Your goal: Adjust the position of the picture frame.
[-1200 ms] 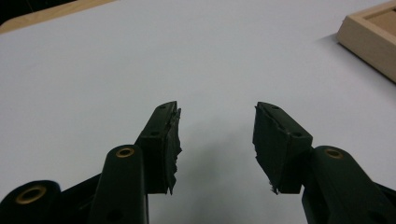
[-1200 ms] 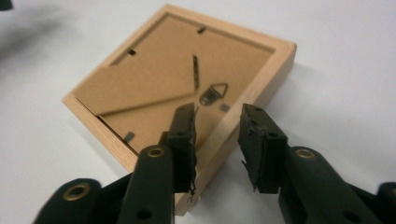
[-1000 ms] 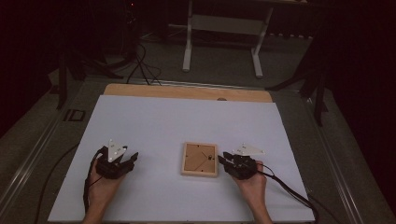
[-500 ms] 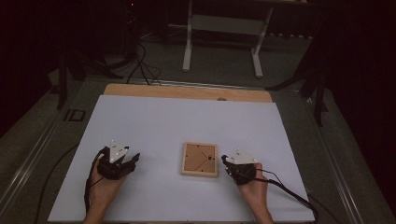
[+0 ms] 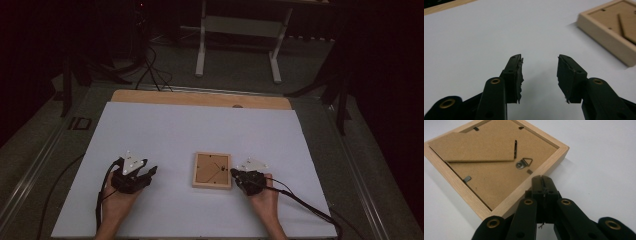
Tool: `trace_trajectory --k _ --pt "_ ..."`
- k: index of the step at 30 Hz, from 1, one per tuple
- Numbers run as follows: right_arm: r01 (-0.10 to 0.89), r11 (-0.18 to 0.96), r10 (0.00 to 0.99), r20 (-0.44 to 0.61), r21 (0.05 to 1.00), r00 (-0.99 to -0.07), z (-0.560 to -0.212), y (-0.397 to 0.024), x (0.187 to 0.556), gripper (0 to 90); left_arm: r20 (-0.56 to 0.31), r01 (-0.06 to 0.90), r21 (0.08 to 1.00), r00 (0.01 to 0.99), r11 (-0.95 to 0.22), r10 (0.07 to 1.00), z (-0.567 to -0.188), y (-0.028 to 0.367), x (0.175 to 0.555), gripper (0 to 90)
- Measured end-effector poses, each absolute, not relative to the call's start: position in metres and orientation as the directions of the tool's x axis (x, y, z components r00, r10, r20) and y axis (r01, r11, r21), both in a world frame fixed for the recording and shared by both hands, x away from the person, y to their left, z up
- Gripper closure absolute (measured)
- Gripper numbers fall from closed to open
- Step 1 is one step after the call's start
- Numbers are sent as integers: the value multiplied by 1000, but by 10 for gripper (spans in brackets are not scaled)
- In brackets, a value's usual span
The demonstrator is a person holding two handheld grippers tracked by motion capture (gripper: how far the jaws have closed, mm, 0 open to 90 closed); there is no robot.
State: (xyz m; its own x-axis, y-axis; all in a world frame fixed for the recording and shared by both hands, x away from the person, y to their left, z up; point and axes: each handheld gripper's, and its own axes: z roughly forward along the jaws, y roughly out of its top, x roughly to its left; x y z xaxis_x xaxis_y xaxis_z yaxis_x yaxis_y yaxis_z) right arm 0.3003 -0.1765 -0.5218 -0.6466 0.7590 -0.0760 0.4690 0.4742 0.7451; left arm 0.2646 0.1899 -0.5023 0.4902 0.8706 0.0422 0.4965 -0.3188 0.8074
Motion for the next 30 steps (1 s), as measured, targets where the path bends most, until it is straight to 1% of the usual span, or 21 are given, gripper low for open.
trace_trajectory --k 4,7,8,9,12,14,15,16,18,19,20,21,23,26,30 --pt "471 469 758 -66 747 -649 -522 -175 301 900 14 496 810 517 -313 856 -502 180 266 579" --pt "468 472 754 -67 748 -653 -522 -175 301 900 13 492 809 531 -321 847 -502 173 267 591" --pt "465 474 751 -68 748 -656 -522 -175 300 900 14 487 809 546 -330 838 -502 164 267 594" --pt "463 477 749 -70 747 -659 -522 -175 300 900 14 487 809 546 -330 838 -502 164 267 597" --pt "452 490 741 -83 746 -666 -522 -175 300 900 -24 490 812 572 -318 820 -502 148 270 624" --pt "448 494 738 -86 745 -669 -522 -175 300 899 -21 490 809 576 -325 817 -503 142 272 630" --pt "442 498 738 -97 746 -668 -522 -175 299 892 -23 487 809 587 -330 809 -503 135 274 637" --pt "440 495 743 -103 749 -661 -521 -175 299 854 -26 486 809 591 -330 806 -503 130 276 637" --pt "434 482 754 -108 761 -648 -518 -177 298 810 -27 485 807 598 -335 801 -504 122 279 643" --pt "434 482 754 -108 761 -648 -518 -177 298 810 -27 485 807 598 -335 801 -504 122 279 646" --pt "419 479 759 -123 771 -640 -513 -179 295 780 -28 488 803 604 -342 797 -506 114 284 648" --pt "419 479 759 -123 771 -640 -513 -179 295 780 -28 488 803 604 -342 797 -506 114 284 655" --pt "389 496 753 -162 776 -637 -509 -182 290 740 -42 503 795 602 -338 797 -510 103 292 667" --pt "365 509 748 -191 780 -636 -505 -183 284 727 -53 513 789 604 -338 795 -512 93 299 669" --pt "336 510 748 -216 792 -628 -499 -186 278 728 -35 509 788 599 -346 800 -511 80 308 687"
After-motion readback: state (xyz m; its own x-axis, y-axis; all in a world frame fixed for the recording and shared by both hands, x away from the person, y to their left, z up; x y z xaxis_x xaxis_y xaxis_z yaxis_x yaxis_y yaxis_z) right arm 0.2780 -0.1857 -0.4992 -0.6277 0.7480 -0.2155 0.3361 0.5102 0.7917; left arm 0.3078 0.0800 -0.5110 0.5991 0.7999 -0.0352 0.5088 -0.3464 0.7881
